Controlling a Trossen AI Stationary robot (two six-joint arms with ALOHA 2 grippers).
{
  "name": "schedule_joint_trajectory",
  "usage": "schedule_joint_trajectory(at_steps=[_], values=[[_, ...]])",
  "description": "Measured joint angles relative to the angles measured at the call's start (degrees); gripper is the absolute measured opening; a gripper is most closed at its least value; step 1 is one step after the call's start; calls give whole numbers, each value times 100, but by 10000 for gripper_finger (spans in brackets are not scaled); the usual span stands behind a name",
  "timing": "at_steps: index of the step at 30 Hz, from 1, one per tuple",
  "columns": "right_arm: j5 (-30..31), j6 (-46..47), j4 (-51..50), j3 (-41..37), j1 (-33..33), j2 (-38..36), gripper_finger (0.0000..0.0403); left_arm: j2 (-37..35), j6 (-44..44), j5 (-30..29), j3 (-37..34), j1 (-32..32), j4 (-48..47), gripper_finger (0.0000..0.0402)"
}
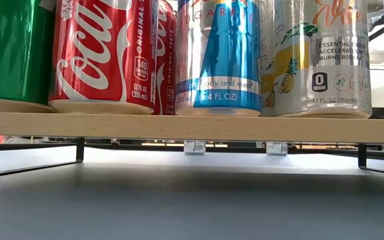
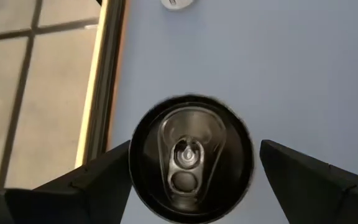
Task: Place canned beverage on shelf
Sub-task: Put the bottom white-blue soda can on the shelf aligned with the other white-blue soda can
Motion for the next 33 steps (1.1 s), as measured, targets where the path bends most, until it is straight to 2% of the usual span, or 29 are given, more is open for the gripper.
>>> schedule_joint_trajectory(at_steps=[7, 10, 16, 20, 25, 33], values=[[0, -1, -18, 0, -84, 0, 301, 9, -221, -26, 2, -5, -90, 269], [0, 2, -20, 0, -93, 0, 301, 9, -755, -263, 2, -40, -96, 253], [26, 23, -54, 0, -93, -2, 301, -142, -1925, -556, 37, -224, -301, 250], [229, 136, -194, 0, -89, -2, 301, -182, -2254, -743, 512, -590, -603, 250], [587, 473, -749, 0, -89, -83, 301, -192, -2357, -1503, 1218, -1242, -789, 250], [1256, 1670, -2064, 0, -89, -516, 301, -197, -2788, -2551, 2233, -2298, -626, 255]])
